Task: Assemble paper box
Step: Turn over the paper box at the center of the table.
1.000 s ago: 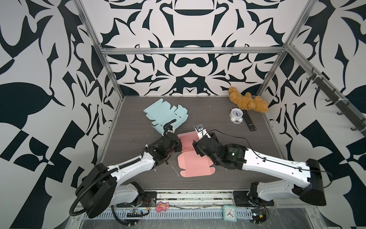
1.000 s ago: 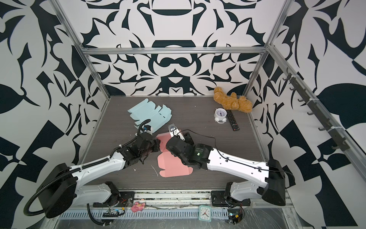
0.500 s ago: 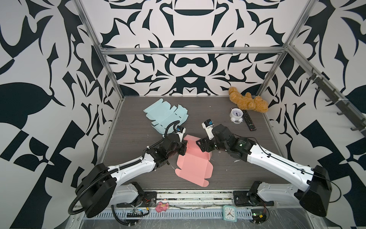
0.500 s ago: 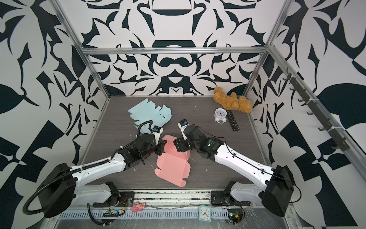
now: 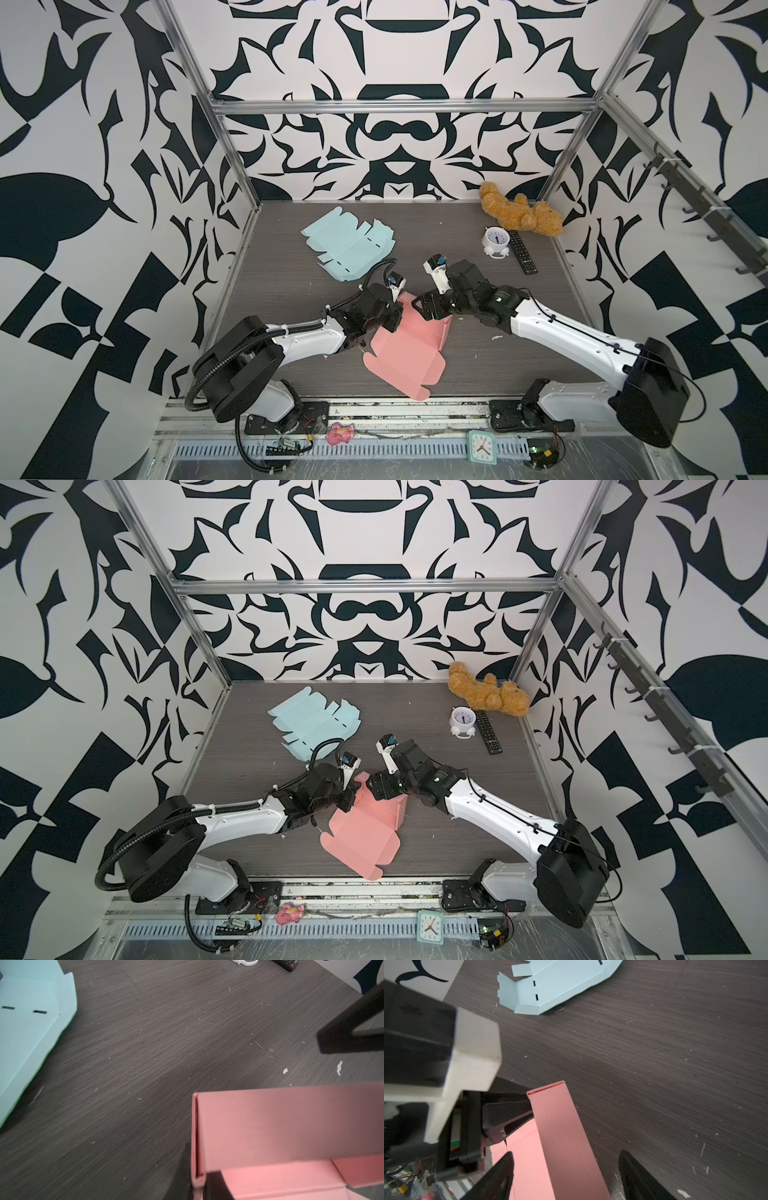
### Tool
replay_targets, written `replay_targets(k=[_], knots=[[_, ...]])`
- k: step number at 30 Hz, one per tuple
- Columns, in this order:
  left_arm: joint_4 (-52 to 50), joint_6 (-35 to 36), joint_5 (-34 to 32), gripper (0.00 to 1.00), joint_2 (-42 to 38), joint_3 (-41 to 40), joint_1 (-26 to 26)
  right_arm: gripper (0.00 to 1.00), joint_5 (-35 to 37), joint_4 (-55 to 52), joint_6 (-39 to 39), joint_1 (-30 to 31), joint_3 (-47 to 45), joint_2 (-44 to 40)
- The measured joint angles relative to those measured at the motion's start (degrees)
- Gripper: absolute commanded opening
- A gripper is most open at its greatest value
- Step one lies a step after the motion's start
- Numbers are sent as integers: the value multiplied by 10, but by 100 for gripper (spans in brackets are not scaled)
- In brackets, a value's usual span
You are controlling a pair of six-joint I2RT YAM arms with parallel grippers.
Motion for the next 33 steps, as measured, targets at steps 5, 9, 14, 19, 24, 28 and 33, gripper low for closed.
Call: replay_targets(k=[5, 9, 14, 19, 24, 28, 33], knots=[[10, 13, -18, 16, 17, 8, -10, 81, -14, 12, -2, -9, -11, 23], [19, 18, -33, 16, 30, 16, -14, 81, -22, 21, -2, -13, -20, 35], [24, 22, -46, 16, 36, 19, -15, 81, -26, 31, -2, -17, -28, 48], [28, 24, -54, 20, 36, 19, -15, 81, -25, 33, -3, -20, -32, 52], [28, 20, -65, 24, 36, 19, -19, 78, -19, 33, -7, -23, -32, 55], [28, 15, -70, 26, 36, 19, -27, 75, -16, 39, -11, -25, -32, 60], [28, 9, -77, 26, 35, 19, -36, 72, -15, 48, -11, -30, -35, 67]])
